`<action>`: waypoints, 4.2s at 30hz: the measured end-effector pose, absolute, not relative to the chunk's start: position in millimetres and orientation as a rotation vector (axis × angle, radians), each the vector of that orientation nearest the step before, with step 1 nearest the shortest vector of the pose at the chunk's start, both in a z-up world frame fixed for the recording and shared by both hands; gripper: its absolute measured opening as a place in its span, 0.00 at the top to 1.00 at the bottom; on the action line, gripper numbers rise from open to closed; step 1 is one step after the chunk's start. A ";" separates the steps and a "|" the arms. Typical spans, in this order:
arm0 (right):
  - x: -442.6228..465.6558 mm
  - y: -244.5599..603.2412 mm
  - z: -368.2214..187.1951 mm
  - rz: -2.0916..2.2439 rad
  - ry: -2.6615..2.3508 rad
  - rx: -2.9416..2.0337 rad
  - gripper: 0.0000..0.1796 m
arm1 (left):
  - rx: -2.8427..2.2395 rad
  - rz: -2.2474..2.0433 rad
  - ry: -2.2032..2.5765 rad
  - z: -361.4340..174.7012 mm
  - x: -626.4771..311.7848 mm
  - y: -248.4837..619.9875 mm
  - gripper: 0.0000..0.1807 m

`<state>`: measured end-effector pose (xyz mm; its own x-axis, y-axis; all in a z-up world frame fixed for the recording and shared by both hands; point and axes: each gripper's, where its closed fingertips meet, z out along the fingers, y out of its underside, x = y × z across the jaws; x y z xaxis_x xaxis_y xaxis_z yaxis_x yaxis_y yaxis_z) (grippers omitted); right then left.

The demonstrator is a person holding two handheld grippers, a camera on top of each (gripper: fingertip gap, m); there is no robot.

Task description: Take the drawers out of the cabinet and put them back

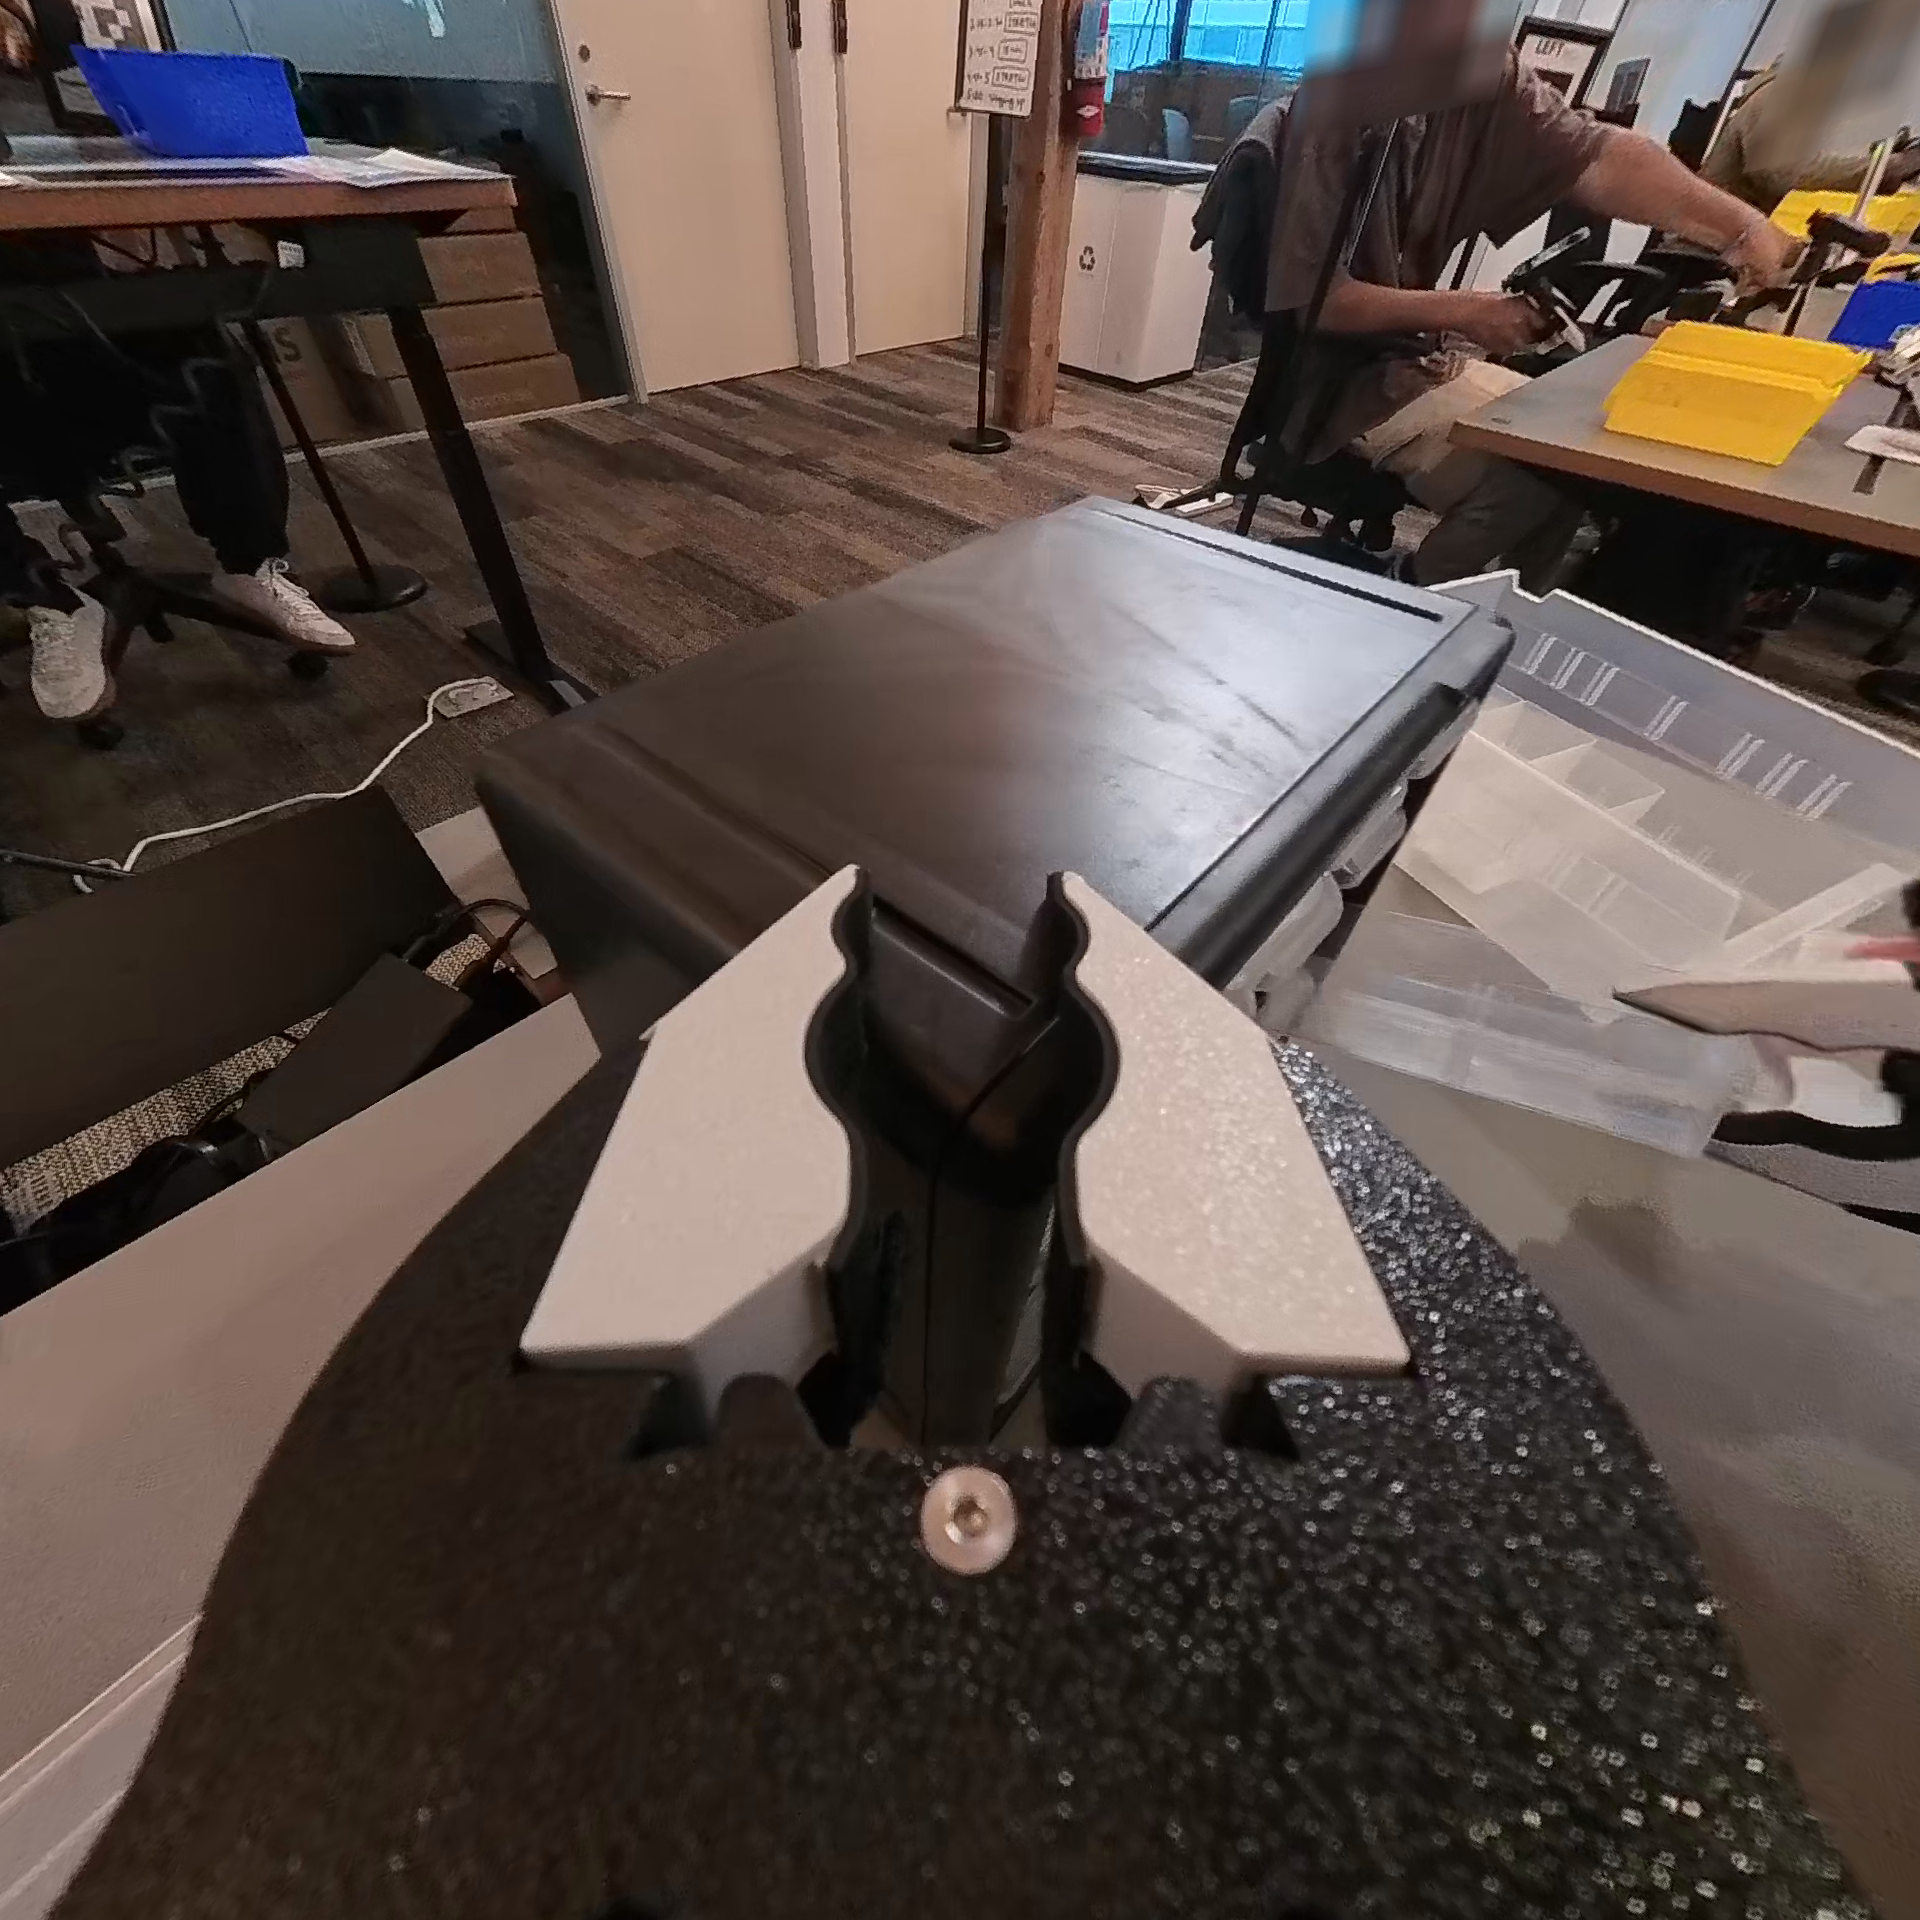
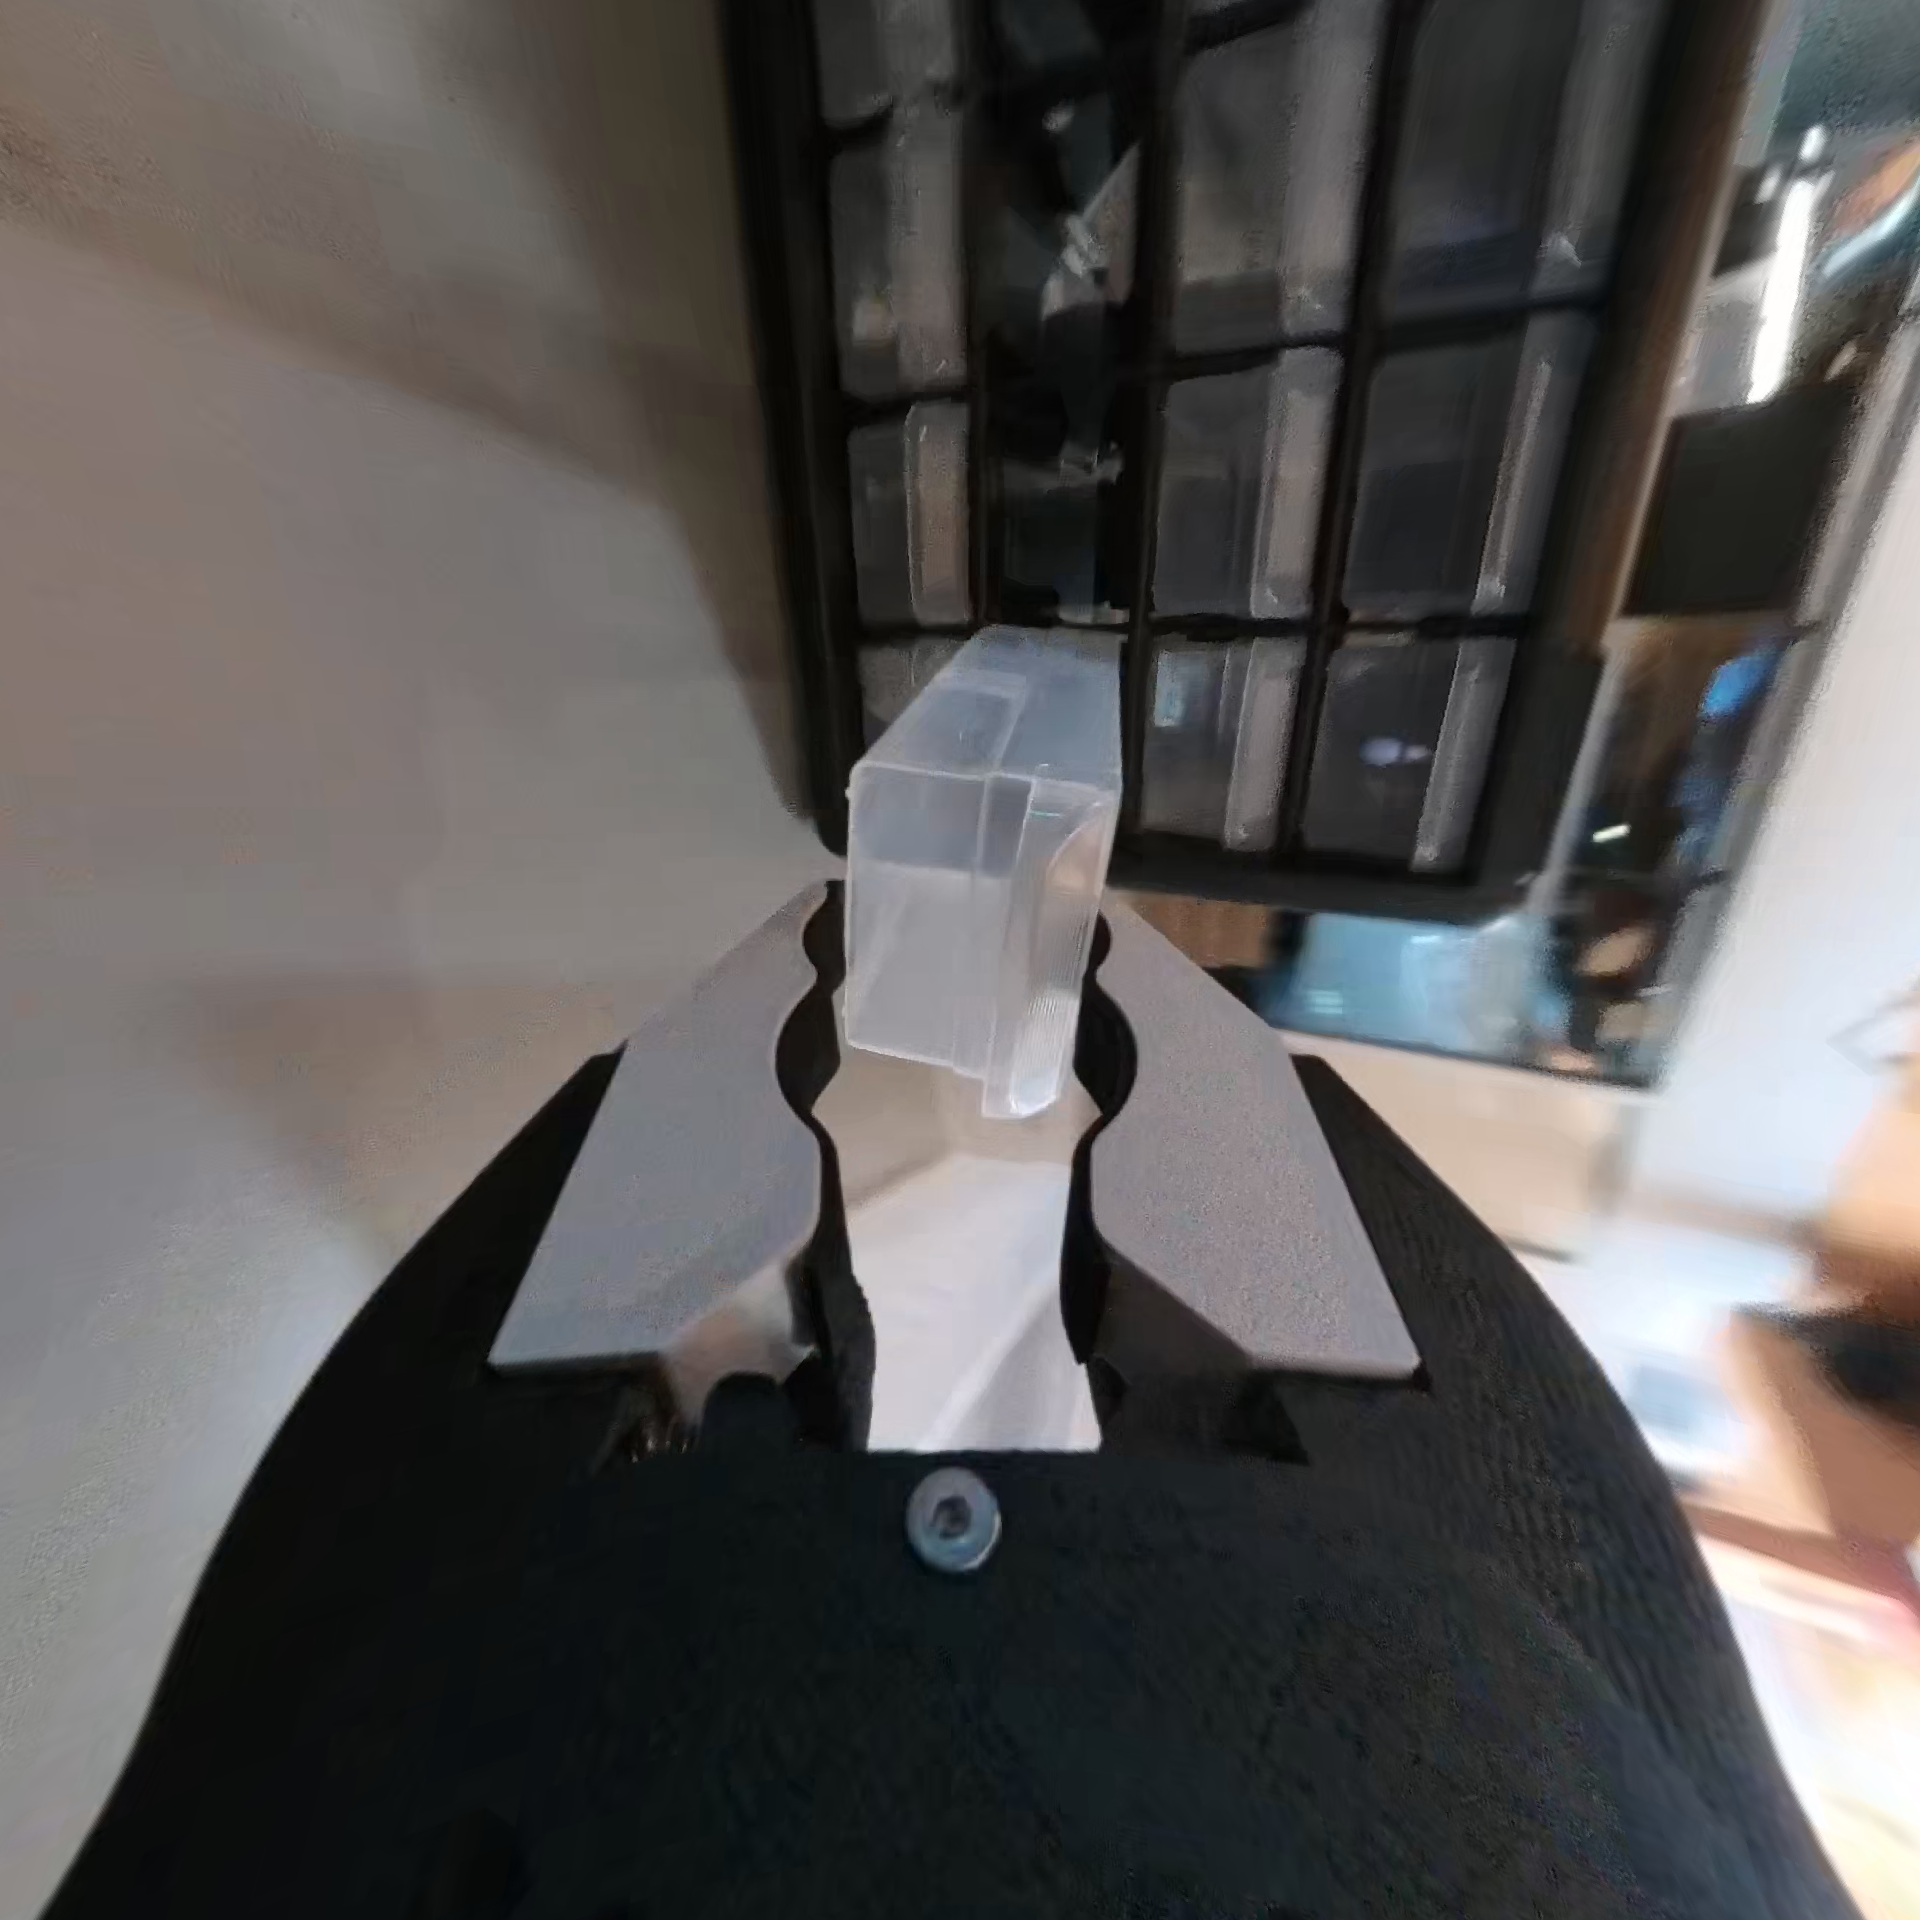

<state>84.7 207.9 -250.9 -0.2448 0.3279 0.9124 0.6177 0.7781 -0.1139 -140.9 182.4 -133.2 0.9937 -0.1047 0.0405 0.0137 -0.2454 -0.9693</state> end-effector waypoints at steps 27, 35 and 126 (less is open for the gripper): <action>135.4 170.3 -283.8 -0.083 -2.287 -1.010 0.54 | -1.815 -0.113 0.060 -133.4 -141.1 182.5 0.83; 146.7 199.6 -328.7 -0.548 -2.676 -0.371 0.62 | -1.819 -0.109 0.059 -133.6 -141.0 182.3 0.83; 397.9 362.7 -289.2 0.810 -1.127 -1.979 0.98 | -2.083 0.586 -0.222 -287.5 -148.8 -69.3 0.68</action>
<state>397.9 362.7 -289.2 0.4235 0.8897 -0.1707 0.4454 -0.3685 -0.8160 -148.8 -69.3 -287.5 0.8699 0.3749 -0.3205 -0.0685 -0.5516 -0.8313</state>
